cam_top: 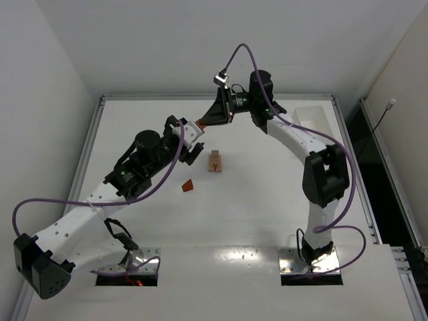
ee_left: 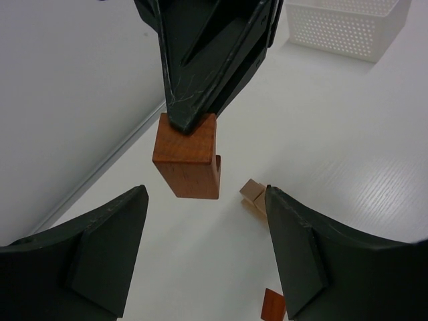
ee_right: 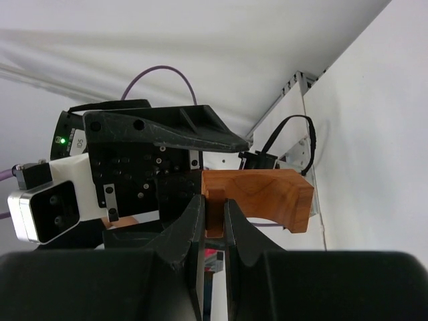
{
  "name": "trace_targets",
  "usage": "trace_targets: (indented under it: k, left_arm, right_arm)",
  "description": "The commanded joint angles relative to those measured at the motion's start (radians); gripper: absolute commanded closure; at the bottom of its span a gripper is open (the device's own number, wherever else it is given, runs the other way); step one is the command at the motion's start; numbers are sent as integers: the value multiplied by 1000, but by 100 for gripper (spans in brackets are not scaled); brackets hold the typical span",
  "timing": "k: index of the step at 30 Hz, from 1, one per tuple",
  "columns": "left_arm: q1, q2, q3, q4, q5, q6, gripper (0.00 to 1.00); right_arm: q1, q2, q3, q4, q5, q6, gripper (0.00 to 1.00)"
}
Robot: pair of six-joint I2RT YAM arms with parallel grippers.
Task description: Build the wood block tower
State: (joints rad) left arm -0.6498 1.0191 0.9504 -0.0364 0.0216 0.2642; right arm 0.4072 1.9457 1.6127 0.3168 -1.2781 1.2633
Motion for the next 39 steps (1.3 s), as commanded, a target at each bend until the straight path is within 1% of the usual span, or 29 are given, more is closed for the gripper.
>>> trace_targets:
  k: [1, 7, 19, 25, 26, 28, 29, 31, 32, 35, 36, 38, 39]
  left_arm:
    - [-19, -2, -10, 66, 9, 17, 32]
    - [-28, -2, -10, 75, -9, 26, 32]
    - [-28, -2, -10, 84, -20, 26, 45]
    - [-28, 7, -10, 93, -20, 26, 45]
    - [-28, 7, -10, 93, -20, 26, 49]
    - [-28, 7, -10, 93, -20, 26, 51]
    - [-28, 7, -10, 93, -20, 26, 56]
    - [-28, 16, -10, 93, -20, 26, 62]
    - [-28, 16, -10, 102, -20, 26, 69]
    - [-28, 16, -10, 102, -29, 26, 80]
    - [-28, 16, -10, 102, -29, 26, 87]
    - [-28, 16, -1, 102, -38, 26, 94]
    - [-28, 16, -1, 102, -38, 17, 100]
  right_arm:
    - [21, -54, 47, 67, 0, 25, 100]
    - [31, -64, 23, 67, 0, 34, 100]
    - [41, -82, 3, 67, 0, 44, 100]
    - [50, -82, -7, 67, -9, 53, 100]
    - [50, -82, -7, 67, -9, 53, 100]
    - [59, -82, -7, 67, -9, 53, 100]
    - [59, -82, -7, 67, -9, 62, 100]
    - [59, -82, -25, 67, -9, 62, 100]
    - [59, -82, -25, 67, -9, 62, 100]
    - [59, -82, -34, 67, -9, 62, 100]
    - [59, -82, -34, 67, -9, 62, 100]
    - [59, -82, -34, 67, -9, 62, 100]
    - [59, -73, -34, 42, -9, 62, 100]
